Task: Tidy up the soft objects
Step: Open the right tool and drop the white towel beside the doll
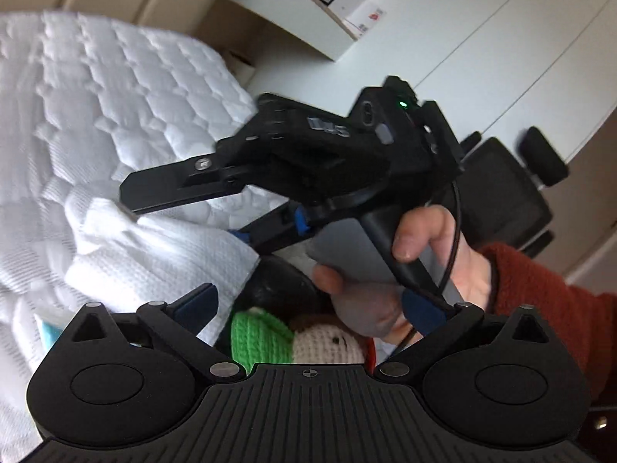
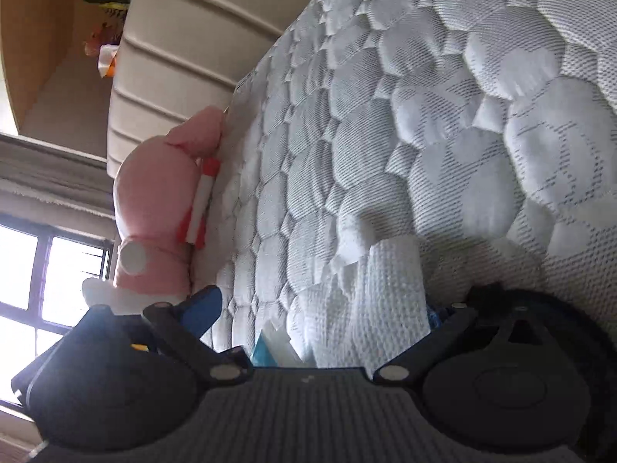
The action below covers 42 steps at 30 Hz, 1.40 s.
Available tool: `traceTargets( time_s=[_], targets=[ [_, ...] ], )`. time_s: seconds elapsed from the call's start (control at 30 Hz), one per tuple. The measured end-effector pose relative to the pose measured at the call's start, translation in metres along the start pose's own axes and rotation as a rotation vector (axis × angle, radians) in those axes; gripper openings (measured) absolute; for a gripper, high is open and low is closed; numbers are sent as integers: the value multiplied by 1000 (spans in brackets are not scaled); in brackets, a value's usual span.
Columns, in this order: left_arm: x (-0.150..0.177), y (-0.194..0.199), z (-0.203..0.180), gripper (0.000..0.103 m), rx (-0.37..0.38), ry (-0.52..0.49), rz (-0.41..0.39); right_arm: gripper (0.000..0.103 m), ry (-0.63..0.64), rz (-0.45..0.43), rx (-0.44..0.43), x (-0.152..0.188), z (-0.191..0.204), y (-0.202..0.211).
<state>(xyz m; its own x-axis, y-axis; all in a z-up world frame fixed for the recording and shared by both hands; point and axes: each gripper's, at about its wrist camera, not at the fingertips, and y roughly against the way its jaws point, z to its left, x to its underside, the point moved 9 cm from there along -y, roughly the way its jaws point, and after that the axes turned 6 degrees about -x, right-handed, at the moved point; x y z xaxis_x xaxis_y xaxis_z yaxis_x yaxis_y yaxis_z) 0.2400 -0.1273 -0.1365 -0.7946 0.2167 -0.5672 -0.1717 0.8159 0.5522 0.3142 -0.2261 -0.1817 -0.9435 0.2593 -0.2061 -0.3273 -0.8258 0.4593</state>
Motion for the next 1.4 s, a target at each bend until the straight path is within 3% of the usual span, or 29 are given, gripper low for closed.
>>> traceTargets(
  time_s=[0.1, 0.2, 0.27, 0.37, 0.43, 0.53, 0.63, 0.7, 0.87, 1.17, 1.33, 1.4],
  targets=[
    [2, -13, 20, 103, 18, 78, 55, 99, 55, -78, 88, -14, -6, 15],
    [3, -26, 50, 103, -177, 67, 92, 99, 95, -93, 116, -20, -6, 22],
    [1, -33, 65, 103, -289, 89, 113, 99, 75, -64, 69, -16, -3, 19],
    [-4, -38, 69, 103, -334, 129, 108, 99, 109, -54, 85, -11, 6, 13],
    [-2, -38, 70, 103, -373, 112, 105, 99, 199, -124, 164, -17, 17, 25],
    [1, -30, 75, 103, -490, 78, 93, 100, 331, -246, 288, -23, 32, 54],
    [1, -14, 88, 103, -596, 131, 69, 102, 312, -263, 265, -17, 37, 66],
    [-1, -2, 90, 103, -627, 189, 35, 102, 254, -253, 235, -9, 36, 70],
    [1, 39, 56, 103, -595, 209, -82, 102, 207, -262, 273, 8, 37, 86],
    [60, 95, -17, 103, -852, 94, -220, 102, 282, -268, 596, 71, 43, 127],
    [59, 92, -41, 103, -904, 108, -185, 102, 289, -181, 696, 124, 60, 134],
    [58, 93, -52, 103, -959, 81, -182, 103, 323, -159, 737, 139, 70, 135]
  ],
)
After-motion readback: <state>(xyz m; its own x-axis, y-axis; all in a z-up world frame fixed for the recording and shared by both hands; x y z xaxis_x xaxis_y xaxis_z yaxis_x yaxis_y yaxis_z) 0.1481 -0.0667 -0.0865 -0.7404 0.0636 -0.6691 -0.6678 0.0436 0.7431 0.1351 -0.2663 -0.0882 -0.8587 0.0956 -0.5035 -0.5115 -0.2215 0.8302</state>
